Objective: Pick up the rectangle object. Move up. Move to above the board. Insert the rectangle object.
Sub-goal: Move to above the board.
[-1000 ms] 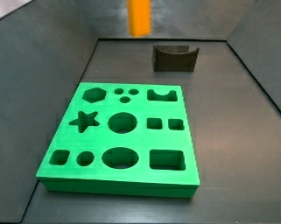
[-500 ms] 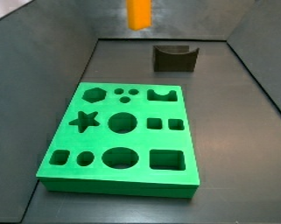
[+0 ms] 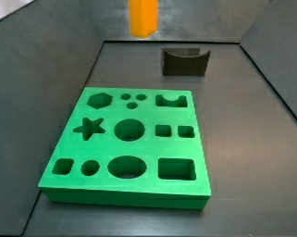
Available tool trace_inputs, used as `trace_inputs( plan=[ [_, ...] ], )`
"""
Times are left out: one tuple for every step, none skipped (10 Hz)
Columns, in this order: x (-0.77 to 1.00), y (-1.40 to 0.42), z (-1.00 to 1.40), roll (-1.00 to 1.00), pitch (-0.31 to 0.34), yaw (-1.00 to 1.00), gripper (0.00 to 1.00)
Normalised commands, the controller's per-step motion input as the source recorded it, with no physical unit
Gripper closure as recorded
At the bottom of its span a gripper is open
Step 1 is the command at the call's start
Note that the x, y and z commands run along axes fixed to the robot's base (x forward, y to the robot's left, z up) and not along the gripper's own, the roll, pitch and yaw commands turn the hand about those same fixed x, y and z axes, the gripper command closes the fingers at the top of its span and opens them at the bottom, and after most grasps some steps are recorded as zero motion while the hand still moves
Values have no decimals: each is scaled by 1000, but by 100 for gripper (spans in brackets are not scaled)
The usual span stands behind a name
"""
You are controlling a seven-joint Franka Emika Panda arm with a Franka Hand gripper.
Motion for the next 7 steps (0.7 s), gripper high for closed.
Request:
trace_inputs(
  plan=[
    [46,-1000,244,29,198,1000,100],
    [73,-1000,247,30,225,1000,100],
    [89,-823,202,34,256,1000,100],
    [82,-466,124,39,265,859,100],
    [70,-283,81,36,214,611,100],
    [54,-178,57,34,159,392,100],
    [40,-115,44,33,118,238,100]
  ],
)
